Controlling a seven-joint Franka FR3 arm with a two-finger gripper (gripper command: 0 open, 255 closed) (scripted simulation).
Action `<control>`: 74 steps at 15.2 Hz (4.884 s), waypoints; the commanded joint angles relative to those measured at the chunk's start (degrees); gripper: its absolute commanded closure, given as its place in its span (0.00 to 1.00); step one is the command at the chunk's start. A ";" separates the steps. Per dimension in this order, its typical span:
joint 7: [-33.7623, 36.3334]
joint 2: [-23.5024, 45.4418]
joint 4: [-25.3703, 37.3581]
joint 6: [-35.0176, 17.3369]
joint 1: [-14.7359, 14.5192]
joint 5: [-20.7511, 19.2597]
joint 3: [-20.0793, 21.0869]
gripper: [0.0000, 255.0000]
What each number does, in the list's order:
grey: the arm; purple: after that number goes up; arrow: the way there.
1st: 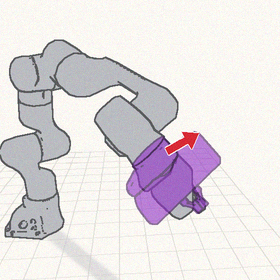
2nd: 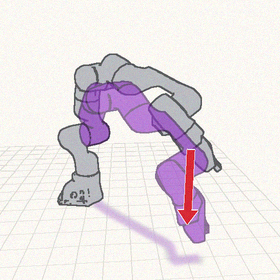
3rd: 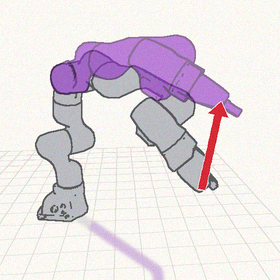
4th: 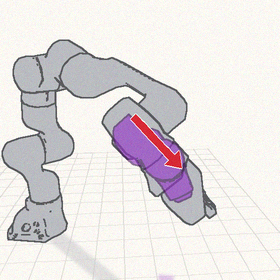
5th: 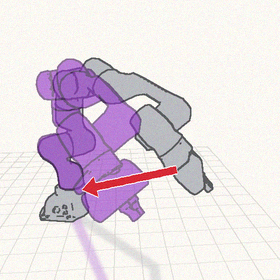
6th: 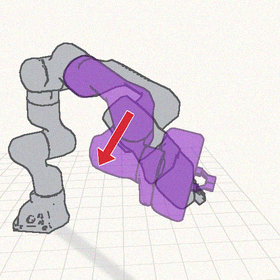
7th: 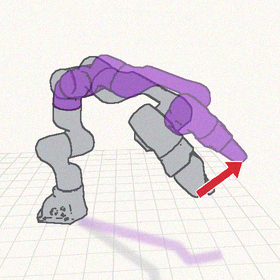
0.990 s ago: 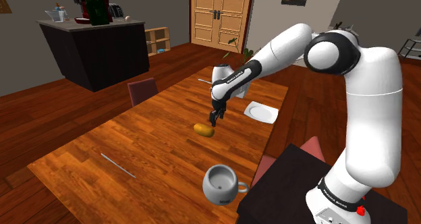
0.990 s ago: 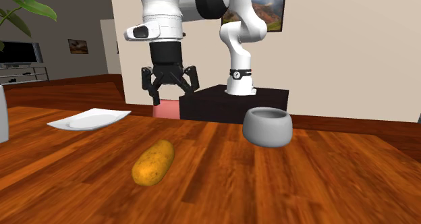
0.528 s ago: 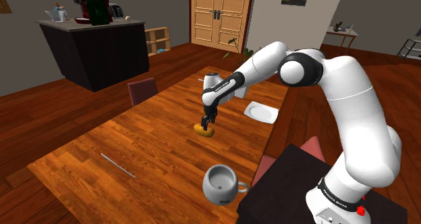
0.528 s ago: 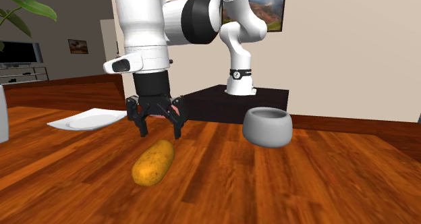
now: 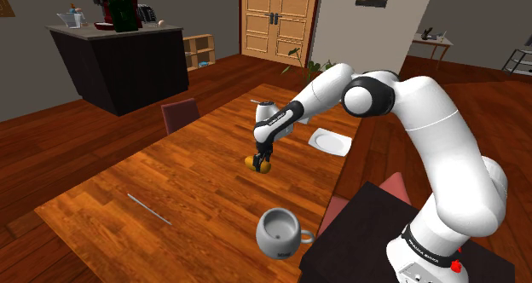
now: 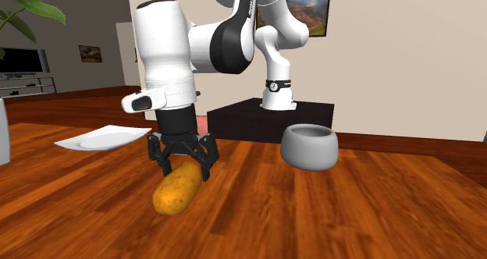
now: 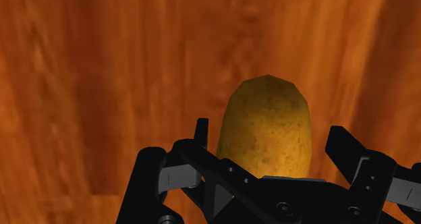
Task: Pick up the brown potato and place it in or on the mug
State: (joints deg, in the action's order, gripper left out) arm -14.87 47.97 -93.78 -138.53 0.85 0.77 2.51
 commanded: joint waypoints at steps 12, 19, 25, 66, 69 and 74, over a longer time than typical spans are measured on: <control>-0.01 0.47 0.13 -0.37 -0.01 -0.01 -0.01 1.00; 0.01 -0.81 -0.42 0.36 0.02 0.02 0.02 1.00; 0.08 -4.49 -1.59 2.86 0.09 0.08 0.09 1.00; 10.53 -43.39 -41.22 1.61 -6.47 2.72 5.31 1.00; 12.82 -47.77 -46.81 0.22 -8.10 3.91 6.92 1.00; 16.87 -54.85 -55.05 -1.30 -11.40 6.83 10.12 1.00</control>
State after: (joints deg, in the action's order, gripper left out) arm 1.57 -5.33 -146.50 -139.00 -10.01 6.88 12.16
